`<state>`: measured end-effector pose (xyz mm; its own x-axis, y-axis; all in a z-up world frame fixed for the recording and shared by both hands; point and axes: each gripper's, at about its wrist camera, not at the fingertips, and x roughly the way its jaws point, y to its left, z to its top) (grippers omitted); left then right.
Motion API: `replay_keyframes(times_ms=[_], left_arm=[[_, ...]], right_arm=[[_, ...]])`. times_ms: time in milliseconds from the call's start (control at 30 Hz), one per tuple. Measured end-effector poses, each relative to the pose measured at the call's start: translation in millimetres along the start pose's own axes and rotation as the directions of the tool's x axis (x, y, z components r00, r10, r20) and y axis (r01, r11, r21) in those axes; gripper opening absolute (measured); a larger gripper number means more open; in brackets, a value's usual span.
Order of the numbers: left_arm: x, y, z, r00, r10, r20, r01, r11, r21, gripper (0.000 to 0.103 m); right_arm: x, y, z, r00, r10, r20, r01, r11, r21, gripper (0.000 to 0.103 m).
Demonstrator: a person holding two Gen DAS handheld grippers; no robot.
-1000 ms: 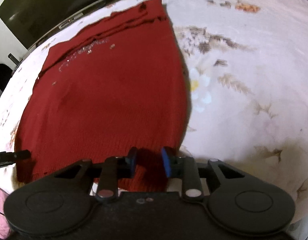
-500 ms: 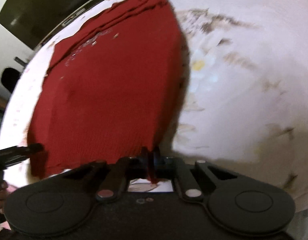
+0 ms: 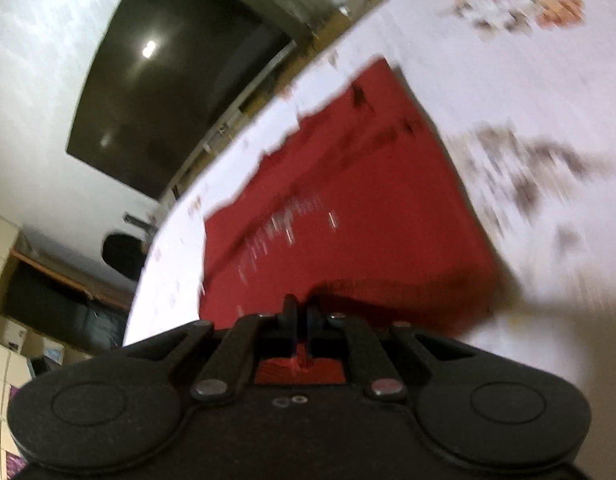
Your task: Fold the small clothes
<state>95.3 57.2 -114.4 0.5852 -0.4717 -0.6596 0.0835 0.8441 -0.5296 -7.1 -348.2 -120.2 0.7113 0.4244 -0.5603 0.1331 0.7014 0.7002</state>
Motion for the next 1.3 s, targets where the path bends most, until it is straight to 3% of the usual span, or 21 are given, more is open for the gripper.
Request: replay_keyframes(times_ms=[200,267,333,400,467,533,600,733,833,1000,1300], left_arm=[[60.6,-1.9,71.8,0.996,0.039,0.081,-0.034,0.997,-0.066,0.006],[78.1,-2.4,89.0,0.992,0.085,0.090,-0.082,0.996,-0.040,0.006],[87.4,-2.5,97.4,0.994,0.096,0.051,-0.097,0.995,0.024,0.007],[92.1,-8.6,94.7,0.988,0.153,0.025,-0.155,0.976,0.156,0.007],[96.2,-6.6,94.4,0.984,0.176,-0.027,-0.167,0.966,0.199,0.007],[95.6,2.6,88.6,0.984,0.149,-0.094,-0.133,0.977,0.164,0.007],[93.5,9.5,79.4,0.981,0.140,-0.137,-0.121,0.983,0.137,0.007],[86.8,19.1,53.6,0.975,0.100,-0.200,-0.081,0.992,0.102,0.007],[83.2,20.6,39.8,0.976,0.053,-0.212,-0.039,0.997,0.074,0.007],[94.3,23.0,27.5,0.971,0.051,-0.233,-0.035,0.997,0.072,0.007],[106.1,-0.8,21.1,0.977,0.053,-0.206,-0.019,0.987,0.160,0.006]], right_arm=[[55.0,-2.1,74.4,0.998,0.038,0.057,-0.038,0.999,-0.013,0.005],[80.0,-7.5,97.7,0.998,0.033,0.059,-0.032,0.999,-0.020,0.005],[100.5,-13.3,111.4,0.999,-0.004,0.036,0.005,0.999,-0.040,0.005],[114.4,-20.2,116.0,0.999,-0.043,0.008,0.044,0.997,-0.063,0.005],[124.1,-33.6,120.1,0.996,-0.085,0.000,0.085,0.996,-0.039,0.005],[129.5,-42.4,120.1,0.994,-0.114,0.003,0.114,0.993,-0.010,0.009],[131.9,-43.2,118.3,0.994,-0.107,-0.031,0.106,0.994,-0.021,0.032],[125.7,-33.0,109.5,0.991,-0.120,-0.056,0.115,0.989,-0.093,0.037],[111.3,-28.1,101.3,0.992,-0.120,-0.039,0.115,0.988,-0.104,0.040],[105.4,-17.8,93.6,0.985,-0.172,-0.013,0.167,0.971,-0.169,0.045],[116.5,-15.1,92.3,0.975,-0.221,0.006,0.216,0.945,-0.246,0.045]])
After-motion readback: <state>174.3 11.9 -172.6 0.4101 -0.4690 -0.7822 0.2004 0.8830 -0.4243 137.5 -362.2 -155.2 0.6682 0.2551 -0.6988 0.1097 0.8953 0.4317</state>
